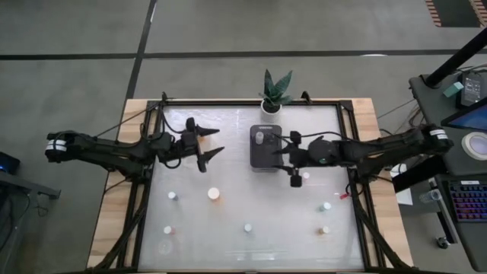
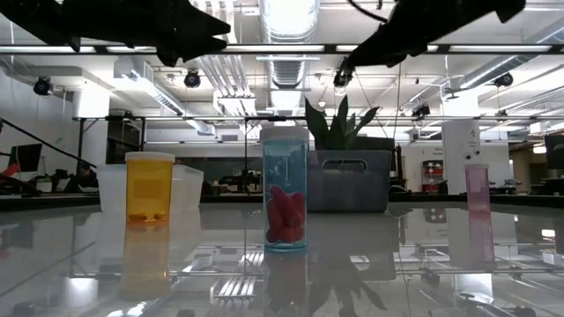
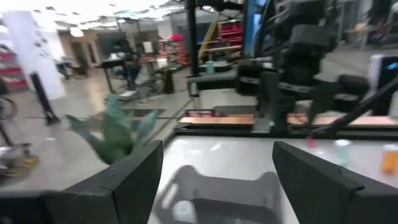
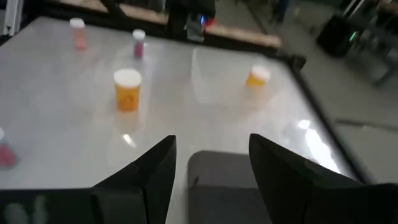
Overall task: Pick and place medicine bottles into bin by pill shape (circle, oval)
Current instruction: Put the yellow pill bottle into the transparent bin
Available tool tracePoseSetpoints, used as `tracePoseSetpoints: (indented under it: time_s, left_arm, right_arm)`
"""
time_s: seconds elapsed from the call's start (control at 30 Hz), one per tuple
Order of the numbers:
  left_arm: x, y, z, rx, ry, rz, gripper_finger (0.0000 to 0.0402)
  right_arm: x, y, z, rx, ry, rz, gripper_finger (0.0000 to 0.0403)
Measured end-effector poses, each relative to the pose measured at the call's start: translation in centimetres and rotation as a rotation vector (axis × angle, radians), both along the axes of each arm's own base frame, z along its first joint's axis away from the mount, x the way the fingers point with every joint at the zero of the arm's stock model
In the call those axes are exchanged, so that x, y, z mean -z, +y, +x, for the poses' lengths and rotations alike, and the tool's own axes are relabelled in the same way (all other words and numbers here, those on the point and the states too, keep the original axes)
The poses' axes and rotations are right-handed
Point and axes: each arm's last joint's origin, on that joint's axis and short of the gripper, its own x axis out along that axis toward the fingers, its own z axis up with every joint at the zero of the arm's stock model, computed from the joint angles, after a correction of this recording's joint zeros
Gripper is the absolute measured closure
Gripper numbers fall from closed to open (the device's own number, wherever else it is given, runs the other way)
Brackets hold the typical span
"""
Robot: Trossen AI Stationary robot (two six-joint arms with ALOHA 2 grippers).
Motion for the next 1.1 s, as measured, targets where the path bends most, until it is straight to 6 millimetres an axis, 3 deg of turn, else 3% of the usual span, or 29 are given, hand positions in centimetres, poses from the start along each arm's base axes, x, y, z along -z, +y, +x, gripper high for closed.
tracePoseSetpoints:
  time_s: [0.3, 0.43, 0.77, 0.87, 1.1]
  left_arm:
    - [-0.3, -1.1, 0.2, 0.055, -0.072, -0.121, 0.0116]
    - [-0.8, -1.2, 0.3, 0.063, -0.115, -0.158, 0.0116]
    - [-3.1, -2.5, 3.7, 0.11, -0.104, -0.177, 0.0116]
    - [-3.6, -3.0, 4.9, 0.115, 0.025, -0.226, 0.0116]
    - [-4.1, -4.0, 5.5, 0.003, 0.564, -0.591, 0.0116]
  right_arm:
    - [-0.1, -0.3, -4.1, -0.035, -0.206, -0.088, 0.0223]
    - [-0.6, -0.6, -5.9, -0.008, -0.286, -0.024, 0.0234]
    - [-2.1, -0.7, -8.0, -0.054, -0.382, -0.11, 0.0248]
    - [-1.8, -0.7, -8.0, -0.032, -0.359, -0.103, 0.0248]
    - [-1.2, -0.8, -7.7, 0.009, -0.299, -0.073, 0.0261]
